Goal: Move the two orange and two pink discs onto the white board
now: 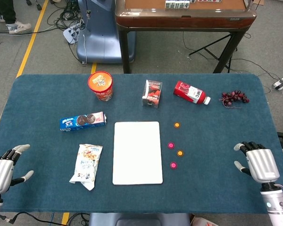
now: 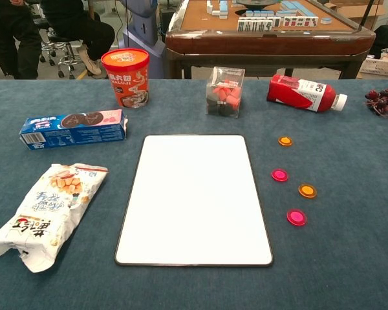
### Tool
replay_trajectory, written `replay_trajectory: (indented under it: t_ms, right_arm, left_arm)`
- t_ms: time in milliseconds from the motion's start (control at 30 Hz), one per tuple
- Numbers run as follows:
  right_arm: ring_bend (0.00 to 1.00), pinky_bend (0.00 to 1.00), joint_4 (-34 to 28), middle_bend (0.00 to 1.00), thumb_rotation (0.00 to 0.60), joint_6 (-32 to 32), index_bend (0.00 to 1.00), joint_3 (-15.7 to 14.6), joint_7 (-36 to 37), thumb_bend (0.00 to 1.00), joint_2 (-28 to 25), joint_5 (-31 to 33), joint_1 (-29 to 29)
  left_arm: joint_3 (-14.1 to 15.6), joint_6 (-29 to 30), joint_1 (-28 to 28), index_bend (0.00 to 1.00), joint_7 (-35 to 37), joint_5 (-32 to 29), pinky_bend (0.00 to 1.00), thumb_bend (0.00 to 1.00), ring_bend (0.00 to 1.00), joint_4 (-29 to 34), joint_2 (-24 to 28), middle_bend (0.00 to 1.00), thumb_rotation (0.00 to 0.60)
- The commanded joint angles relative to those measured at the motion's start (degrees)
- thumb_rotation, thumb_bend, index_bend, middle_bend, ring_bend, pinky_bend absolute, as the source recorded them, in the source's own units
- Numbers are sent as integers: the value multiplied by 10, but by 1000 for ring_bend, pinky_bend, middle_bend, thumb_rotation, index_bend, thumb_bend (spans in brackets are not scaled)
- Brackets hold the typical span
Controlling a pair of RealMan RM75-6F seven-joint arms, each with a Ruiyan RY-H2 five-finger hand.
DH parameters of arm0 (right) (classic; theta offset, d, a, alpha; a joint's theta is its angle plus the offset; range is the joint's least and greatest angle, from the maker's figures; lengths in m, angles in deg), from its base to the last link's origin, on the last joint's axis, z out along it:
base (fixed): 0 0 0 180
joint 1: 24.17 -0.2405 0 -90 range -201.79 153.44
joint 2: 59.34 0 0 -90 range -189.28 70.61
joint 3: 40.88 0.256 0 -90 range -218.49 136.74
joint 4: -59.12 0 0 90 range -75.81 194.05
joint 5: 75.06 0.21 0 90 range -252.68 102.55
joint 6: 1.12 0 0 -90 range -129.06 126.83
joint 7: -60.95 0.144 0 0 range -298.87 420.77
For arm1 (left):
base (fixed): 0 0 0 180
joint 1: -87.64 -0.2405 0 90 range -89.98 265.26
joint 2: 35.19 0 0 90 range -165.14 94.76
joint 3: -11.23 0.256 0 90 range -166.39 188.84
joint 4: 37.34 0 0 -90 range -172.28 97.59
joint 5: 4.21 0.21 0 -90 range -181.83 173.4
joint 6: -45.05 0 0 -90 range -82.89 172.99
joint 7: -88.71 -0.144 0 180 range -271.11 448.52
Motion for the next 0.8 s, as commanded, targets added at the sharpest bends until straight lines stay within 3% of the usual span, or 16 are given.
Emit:
replay_trajectory:
  t_ms: [33,167,267,467,800]
  right_arm:
    - [678,731,-29,663,600,36,428,-1,-74,131,-3,-10,-26]
    - [913,919,-50,899,600,81,428,4,-135,130,3,0,-54]
    - [998,998,-57,994,600,122,429,12,-178,131,14,27,-76]
    - [1000,1000,-39,1000,600,183,464,18,-217,131,56,61,-116]
    - [1000,1000,-8,1000,600,231,475,11,-203,150,108,87,-149]
  left_arm:
    - [0,2,-1,263,3,1,534,67,309,1,2,258,600]
    - [0,1,-1,264,9,-1,534,67,309,0,3,258,600]
    - [0,-1,-1,264,9,-2,534,67,308,2,5,258,600]
    - [1,-1,-2,264,9,-1,534,67,309,4,7,258,600]
    - [1,-1,-3,264,17,-3,534,67,308,4,9,258,600]
